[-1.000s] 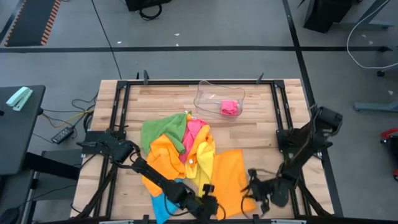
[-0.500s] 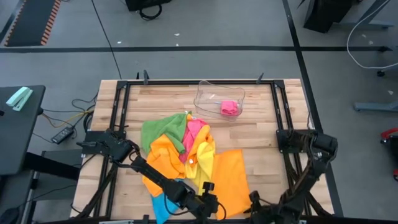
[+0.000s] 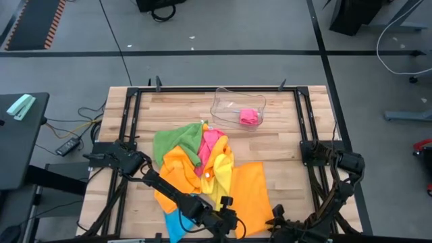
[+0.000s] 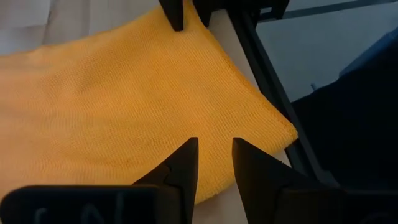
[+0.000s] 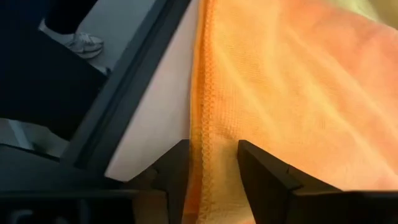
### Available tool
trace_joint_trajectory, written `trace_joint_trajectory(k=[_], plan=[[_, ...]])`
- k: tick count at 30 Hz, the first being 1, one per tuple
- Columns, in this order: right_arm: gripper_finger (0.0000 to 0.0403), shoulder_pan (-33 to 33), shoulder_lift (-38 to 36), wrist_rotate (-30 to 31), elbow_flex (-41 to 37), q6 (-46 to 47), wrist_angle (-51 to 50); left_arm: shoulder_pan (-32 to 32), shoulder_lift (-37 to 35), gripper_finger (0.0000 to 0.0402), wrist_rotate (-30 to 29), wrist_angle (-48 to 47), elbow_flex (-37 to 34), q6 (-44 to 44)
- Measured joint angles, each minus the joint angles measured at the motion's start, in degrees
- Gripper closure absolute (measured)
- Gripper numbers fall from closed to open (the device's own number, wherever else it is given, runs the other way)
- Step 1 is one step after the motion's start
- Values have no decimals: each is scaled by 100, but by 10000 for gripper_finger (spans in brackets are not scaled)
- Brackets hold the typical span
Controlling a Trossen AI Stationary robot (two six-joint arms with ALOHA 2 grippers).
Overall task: Fold microfiber towels
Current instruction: Fold the right orange microfiber cloth
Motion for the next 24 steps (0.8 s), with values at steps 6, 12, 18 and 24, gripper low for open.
trace_joint_trajectory(k=[6,12,18,24], plan=[[334,1,-2,-62,-64,35,10,-24,0,294,0,1,0,-2],[393,14,-107,-150,-91,11,-52,-25,0,294,0,38,0,-2],[398,79,-702,-66,-101,23,-157,-19,-2,293,-11,184,0,319],[400,33,-1303,17,-91,137,-307,-152,-4,258,-385,499,0,1260]])
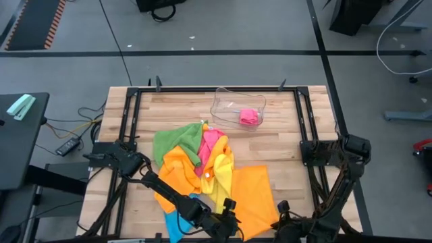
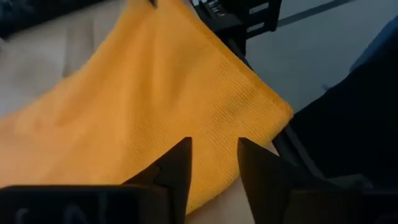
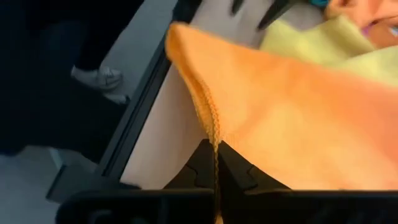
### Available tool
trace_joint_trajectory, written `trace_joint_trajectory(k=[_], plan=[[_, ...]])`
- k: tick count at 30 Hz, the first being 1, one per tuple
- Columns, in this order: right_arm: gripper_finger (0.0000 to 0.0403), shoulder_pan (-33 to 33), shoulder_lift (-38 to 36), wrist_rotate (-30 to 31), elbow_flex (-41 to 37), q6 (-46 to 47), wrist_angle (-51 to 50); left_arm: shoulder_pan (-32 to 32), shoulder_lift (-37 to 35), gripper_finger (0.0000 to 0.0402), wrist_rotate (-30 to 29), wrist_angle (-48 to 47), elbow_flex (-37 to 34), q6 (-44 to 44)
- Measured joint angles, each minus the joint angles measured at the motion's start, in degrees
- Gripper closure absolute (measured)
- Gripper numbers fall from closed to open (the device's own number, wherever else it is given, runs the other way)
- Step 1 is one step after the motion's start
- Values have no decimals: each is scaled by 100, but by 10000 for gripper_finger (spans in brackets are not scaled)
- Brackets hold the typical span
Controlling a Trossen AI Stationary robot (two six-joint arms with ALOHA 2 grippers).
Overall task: Fold microfiber towels
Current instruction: Fold the right orange microfiber cloth
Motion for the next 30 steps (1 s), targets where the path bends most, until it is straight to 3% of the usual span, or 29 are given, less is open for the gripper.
trace_joint_trajectory(k=[9,12,16,24,30], plan=[[396,-277,-783,-4,-1,970,-777,-225,-2,153,-289,347,0,728],[395,-479,-1019,1,0,966,-782,-242,-2,134,-723,363,0,733],[393,-806,-1274,-2,2,978,-826,-232,-2,132,-1378,353,0,733],[392,-1301,-1621,-24,4,950,-1157,-181,-2,142,-1507,436,0,323],[392,-1497,-1611,-153,4,889,-1180,-174,-2,143,-2018,569,0,-4]])
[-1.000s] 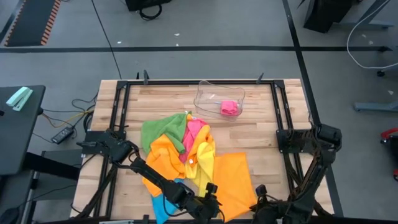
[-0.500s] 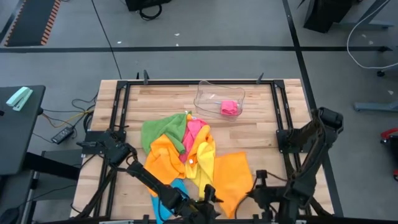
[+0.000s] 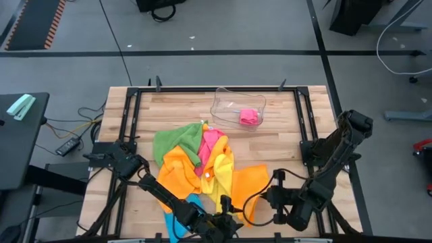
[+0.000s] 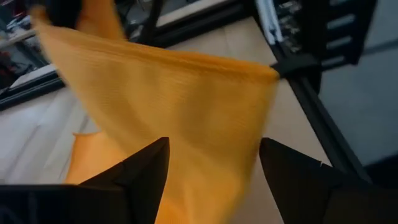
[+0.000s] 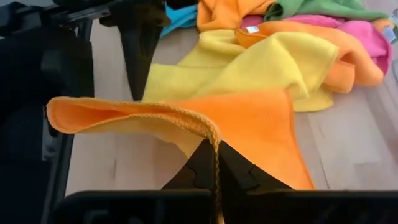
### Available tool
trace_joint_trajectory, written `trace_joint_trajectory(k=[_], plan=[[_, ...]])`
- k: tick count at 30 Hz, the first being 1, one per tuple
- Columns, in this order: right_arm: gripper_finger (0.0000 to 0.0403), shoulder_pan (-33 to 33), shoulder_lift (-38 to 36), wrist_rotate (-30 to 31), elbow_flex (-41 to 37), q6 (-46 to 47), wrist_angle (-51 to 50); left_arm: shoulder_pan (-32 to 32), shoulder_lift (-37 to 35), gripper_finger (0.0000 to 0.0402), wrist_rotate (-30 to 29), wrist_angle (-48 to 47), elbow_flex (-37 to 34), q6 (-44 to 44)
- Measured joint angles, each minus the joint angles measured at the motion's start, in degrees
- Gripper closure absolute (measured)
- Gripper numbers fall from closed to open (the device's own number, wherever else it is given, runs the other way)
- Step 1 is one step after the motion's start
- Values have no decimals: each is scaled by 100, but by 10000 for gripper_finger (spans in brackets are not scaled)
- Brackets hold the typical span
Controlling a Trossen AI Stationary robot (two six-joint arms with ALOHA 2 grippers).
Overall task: Fold microfiber towels
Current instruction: Fold the right orange microfiber cloth
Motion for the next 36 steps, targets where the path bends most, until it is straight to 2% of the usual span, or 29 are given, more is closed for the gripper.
trace_joint_trajectory(k=[9,14,20,36], plan=[[391,-9,13,-44,2,-9,-9,15,0,143,-26,408,0,-306],[391,-44,13,-12,2,-57,-16,-134,0,143,-591,416,0,-26],[391,-178,13,2,2,-142,-15,-235,1,143,-795,429,0,-8],[391,-363,13,7,4,-268,18,11,173,144,-663,357,0,-452]])
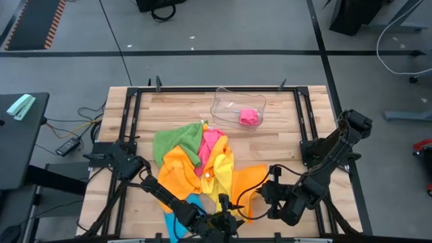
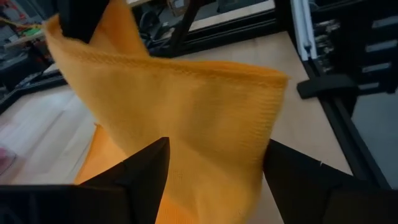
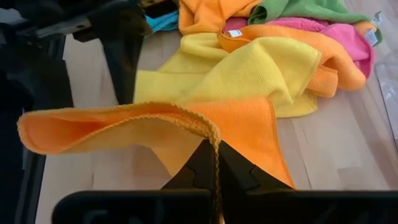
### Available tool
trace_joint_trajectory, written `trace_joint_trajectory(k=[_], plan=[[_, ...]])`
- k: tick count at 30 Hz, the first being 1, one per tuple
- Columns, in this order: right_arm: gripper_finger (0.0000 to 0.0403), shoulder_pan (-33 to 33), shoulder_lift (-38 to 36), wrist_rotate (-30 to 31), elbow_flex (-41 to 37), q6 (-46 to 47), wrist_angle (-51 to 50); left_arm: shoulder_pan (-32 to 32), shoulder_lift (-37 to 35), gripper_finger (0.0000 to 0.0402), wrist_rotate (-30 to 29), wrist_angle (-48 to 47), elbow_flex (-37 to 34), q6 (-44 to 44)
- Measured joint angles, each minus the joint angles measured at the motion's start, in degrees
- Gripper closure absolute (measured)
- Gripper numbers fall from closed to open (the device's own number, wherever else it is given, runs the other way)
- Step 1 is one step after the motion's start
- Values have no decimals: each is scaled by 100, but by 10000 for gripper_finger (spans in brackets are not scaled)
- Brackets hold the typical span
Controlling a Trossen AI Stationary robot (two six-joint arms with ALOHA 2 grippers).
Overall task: Fold microfiber towels
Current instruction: Fold the right orange microfiber cloth
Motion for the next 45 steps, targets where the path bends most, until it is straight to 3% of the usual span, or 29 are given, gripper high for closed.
trace_joint_trajectory(k=[7,15,21,30,36,40,45], plan=[[391,0,0,18,1,-2,-5,26,0,187,0,-11,0,-8],[391,19,0,-27,1,-3,-9,-102,-51,298,-141,-5,0,198],[391,110,-2,-586,0,-149,-12,-319,-296,389,-465,15,0,728],[391,359,-20,-1502,524,-592,-162,-373,-838,391,-424,-465,0,798],[390,649,-24,-1554,1356,-1425,-335,-337,-1093,384,309,-209,0,1288],[377,833,-31,-1497,1843,-1895,-376,-276,-1173,382,276,-171,0,1552],[348,913,-28,-1492,2157,-1502,-1113,-268,-1384,394,5,-106,233,2061]])
